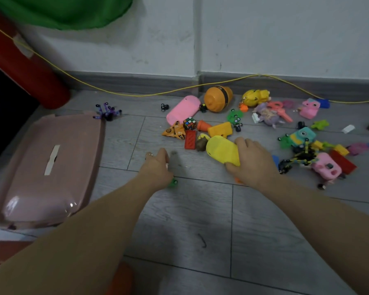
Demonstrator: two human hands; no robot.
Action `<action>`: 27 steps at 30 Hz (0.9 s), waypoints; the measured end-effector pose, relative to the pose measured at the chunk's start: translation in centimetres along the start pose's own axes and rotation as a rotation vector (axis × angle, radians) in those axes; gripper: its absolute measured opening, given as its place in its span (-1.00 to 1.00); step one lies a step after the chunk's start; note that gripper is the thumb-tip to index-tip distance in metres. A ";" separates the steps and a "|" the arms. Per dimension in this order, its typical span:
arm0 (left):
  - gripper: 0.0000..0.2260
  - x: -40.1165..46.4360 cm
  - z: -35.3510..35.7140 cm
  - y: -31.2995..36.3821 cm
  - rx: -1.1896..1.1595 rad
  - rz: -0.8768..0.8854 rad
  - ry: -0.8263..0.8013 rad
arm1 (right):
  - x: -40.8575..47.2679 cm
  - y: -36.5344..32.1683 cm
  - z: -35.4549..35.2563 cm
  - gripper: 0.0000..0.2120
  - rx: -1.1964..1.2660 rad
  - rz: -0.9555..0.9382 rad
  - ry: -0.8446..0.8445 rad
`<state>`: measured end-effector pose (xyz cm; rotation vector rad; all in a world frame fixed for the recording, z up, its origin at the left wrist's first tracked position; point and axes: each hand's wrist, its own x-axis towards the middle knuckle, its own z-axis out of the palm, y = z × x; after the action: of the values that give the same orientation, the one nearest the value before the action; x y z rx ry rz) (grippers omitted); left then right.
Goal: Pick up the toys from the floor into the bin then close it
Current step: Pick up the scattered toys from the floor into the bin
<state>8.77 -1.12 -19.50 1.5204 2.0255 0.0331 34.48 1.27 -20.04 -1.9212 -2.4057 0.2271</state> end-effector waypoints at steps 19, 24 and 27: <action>-0.80 -5.2 3.3 10.2 -0.762 -0.070 -0.243 | -2.9 3.6 -6.5 -0.69 1.076 0.689 0.163; -0.75 -5.3 6.1 12.4 -0.221 0.193 -0.184 | -5.2 6.1 -5.6 -0.66 0.879 0.698 0.101; -0.69 -5.4 8.0 13.0 -0.032 0.317 -0.193 | -6.3 5.8 -4.2 -0.67 0.785 0.595 0.055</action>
<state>24.68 -4.01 -18.94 1.7395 1.6135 0.0425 42.09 -3.23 -16.49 -2.0669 -1.3015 0.9474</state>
